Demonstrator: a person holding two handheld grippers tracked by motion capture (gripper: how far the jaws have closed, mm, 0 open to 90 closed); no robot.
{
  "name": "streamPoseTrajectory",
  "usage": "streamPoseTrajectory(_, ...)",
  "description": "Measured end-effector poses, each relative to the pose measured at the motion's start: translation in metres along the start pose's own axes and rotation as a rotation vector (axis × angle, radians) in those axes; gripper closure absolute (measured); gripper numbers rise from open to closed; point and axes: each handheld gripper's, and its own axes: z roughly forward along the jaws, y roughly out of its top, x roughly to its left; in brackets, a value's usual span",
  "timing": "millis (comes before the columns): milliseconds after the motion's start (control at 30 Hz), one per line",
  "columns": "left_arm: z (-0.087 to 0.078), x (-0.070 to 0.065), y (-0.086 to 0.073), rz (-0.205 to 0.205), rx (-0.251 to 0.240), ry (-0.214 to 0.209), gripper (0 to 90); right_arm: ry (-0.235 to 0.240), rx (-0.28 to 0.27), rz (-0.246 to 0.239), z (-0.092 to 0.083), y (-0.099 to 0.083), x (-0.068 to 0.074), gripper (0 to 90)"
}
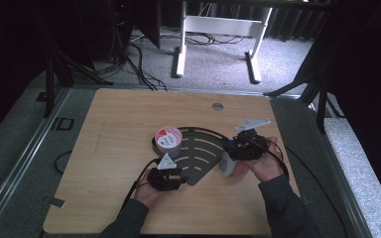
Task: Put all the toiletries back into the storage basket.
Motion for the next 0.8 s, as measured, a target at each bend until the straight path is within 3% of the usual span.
streamPoseTrajectory(800, 0.0, 0.0, 0.0, -0.005, 0.007, -0.006, 56.2, 0.033, 0.139, -0.03, 0.016, 0.003, -0.002, 51.1)
